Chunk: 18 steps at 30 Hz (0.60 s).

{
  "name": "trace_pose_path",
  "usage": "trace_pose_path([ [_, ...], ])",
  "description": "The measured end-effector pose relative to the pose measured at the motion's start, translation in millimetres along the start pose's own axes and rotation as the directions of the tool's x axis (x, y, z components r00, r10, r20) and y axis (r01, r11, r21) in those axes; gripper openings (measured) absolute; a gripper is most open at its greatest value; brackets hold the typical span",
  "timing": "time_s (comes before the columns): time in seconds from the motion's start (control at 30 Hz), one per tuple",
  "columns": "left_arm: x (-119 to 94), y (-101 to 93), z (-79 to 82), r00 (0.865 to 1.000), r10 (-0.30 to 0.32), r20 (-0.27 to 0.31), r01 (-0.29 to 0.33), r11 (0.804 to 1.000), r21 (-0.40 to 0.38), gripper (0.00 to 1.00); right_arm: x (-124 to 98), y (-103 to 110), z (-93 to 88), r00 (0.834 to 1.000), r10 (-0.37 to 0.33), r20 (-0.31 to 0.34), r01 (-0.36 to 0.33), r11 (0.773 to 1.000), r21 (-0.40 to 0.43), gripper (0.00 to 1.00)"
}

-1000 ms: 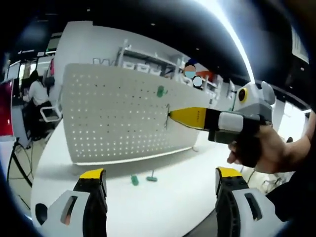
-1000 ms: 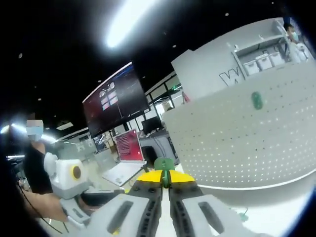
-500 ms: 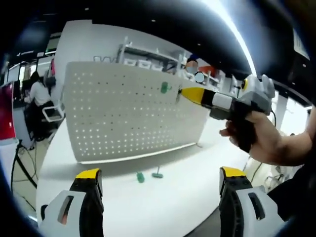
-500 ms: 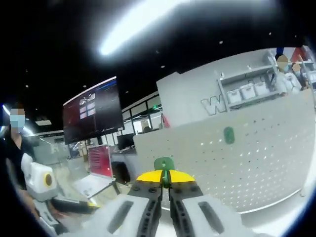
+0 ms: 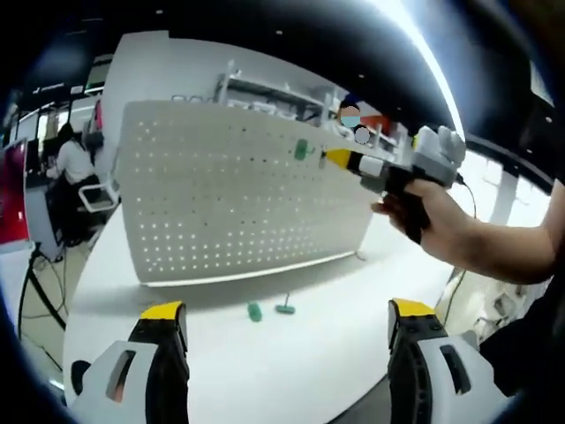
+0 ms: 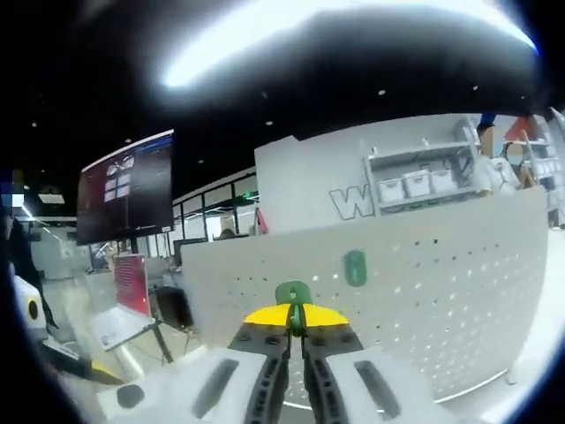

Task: Insert the hook assembly into the mounting plate slot until the hook locks in place.

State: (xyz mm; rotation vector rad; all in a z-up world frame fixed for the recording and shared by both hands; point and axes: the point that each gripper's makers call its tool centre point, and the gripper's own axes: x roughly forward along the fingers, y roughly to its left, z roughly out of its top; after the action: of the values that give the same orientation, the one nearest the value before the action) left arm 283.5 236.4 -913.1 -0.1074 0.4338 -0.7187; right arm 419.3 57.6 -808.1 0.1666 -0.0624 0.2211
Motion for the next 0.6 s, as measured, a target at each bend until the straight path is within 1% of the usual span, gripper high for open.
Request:
trace_pose_path([
  [0.07,1.6,3.3,-6.9,1.0,0.005,-0.018,-0.005,1.0,-0.016,0.98,3.5,-6.9,0.3,1.0,-0.012,-0.001,0.012,1.0,-0.017,0.0],
  [0.2,1.6,5.5,-13.9,1.0,0.009,-0.027,-0.01,1.0,-0.029,0.99,11.6,-25.2,2.4,0.999,-0.042,-0.001,0.042,0.998,-0.044,0.0],
  [0.27,1.9,5.2,-14.8,0.999,0.008,-0.031,-0.009,0.999,-0.036,0.99,17.4,-38.9,4.2,0.998,-0.069,0.003,0.069,0.996,-0.061,0.0],
  [0.43,3.9,5.2,-14.9,0.999,0.002,-0.038,-0.003,0.999,-0.032,0.99,28.5,-64.2,7.1,0.992,-0.125,0.013,0.125,0.991,-0.049,0.0],
  [0.5,4.7,6.8,-15.2,0.999,0.002,-0.046,-0.003,1.0,-0.026,0.98,32.7,-71.2,7.3,0.99,-0.139,0.013,0.14,0.989,-0.043,0.0],
  [0.6,4.9,9.3,-12.8,0.999,0.003,-0.042,-0.004,1.0,-0.026,0.97,39.6,-80.3,10.7,0.986,-0.163,0.023,0.164,0.985,-0.044,0.0],
])
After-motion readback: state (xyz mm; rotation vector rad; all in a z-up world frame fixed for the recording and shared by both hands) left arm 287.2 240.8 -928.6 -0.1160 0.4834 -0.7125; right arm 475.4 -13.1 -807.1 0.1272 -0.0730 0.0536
